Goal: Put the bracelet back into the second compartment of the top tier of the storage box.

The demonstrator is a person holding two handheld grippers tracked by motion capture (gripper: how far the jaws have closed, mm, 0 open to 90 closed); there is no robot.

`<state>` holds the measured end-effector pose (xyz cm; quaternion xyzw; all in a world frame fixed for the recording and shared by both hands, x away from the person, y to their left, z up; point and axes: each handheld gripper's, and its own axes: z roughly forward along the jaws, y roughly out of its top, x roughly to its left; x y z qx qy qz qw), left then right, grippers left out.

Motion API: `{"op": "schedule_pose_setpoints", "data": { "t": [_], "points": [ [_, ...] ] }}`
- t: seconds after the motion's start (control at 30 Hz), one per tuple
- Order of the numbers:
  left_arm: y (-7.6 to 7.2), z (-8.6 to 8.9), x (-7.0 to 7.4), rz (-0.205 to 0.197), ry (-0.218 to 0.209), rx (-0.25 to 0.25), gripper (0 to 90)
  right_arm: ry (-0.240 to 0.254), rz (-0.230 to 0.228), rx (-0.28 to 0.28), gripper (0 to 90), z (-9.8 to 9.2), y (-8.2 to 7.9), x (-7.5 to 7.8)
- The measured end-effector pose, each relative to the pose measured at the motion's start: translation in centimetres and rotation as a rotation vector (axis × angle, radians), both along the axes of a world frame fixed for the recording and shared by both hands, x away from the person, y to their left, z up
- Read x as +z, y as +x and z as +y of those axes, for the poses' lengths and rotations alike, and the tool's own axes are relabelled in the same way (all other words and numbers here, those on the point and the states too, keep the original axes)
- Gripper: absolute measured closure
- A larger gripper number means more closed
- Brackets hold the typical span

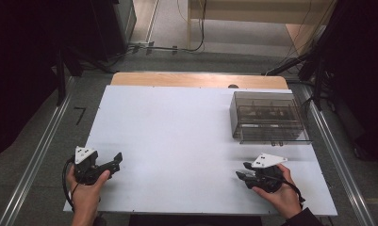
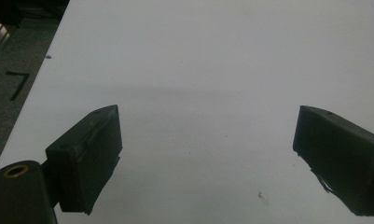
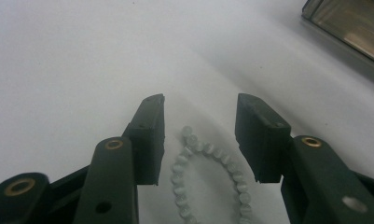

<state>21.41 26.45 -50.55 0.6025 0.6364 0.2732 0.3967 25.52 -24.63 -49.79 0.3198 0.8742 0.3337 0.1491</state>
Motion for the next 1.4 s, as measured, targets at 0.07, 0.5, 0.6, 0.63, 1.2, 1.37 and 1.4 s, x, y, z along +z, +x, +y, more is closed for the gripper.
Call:
{"op": "schedule_pose_setpoints", "data": {
  "t": [0.07,0.5,0.6,0.63,1.2,1.37,1.4],
  "points": [
    [0.0,0.0,0.0,0.000,0.000,0.000,8.7,-0.004,0.000,0.003,53.7,0.1,0.0,-0.1],
    [0.0,0.0,0.0,0.001,0.001,-0.002,8.7,-0.021,0.024,0.026,68.7,0.3,0.3,-0.4],
    [0.0,0.0,0.0,-0.001,0.000,-0.001,8.7,-0.028,0.031,0.038,72.8,0.4,0.4,-0.5],
    [0.0,0.0,0.0,-0.002,-0.001,-0.002,8.7,-0.031,0.034,0.042,74.5,0.4,0.5,-0.5],
    [0.0,0.0,0.0,-0.004,-0.004,0.000,8.7,-0.018,0.040,0.029,83.2,-0.1,0.5,-0.2],
    [-0.1,0.0,0.1,-0.006,-0.006,0.001,8.7,0.010,0.022,0.006,83.4,-0.6,0.4,0.3],
    [-0.1,0.0,0.1,-0.006,-0.006,0.001,8.7,0.021,0.019,0.003,83.4,-0.7,0.4,0.5]
  ]
}}
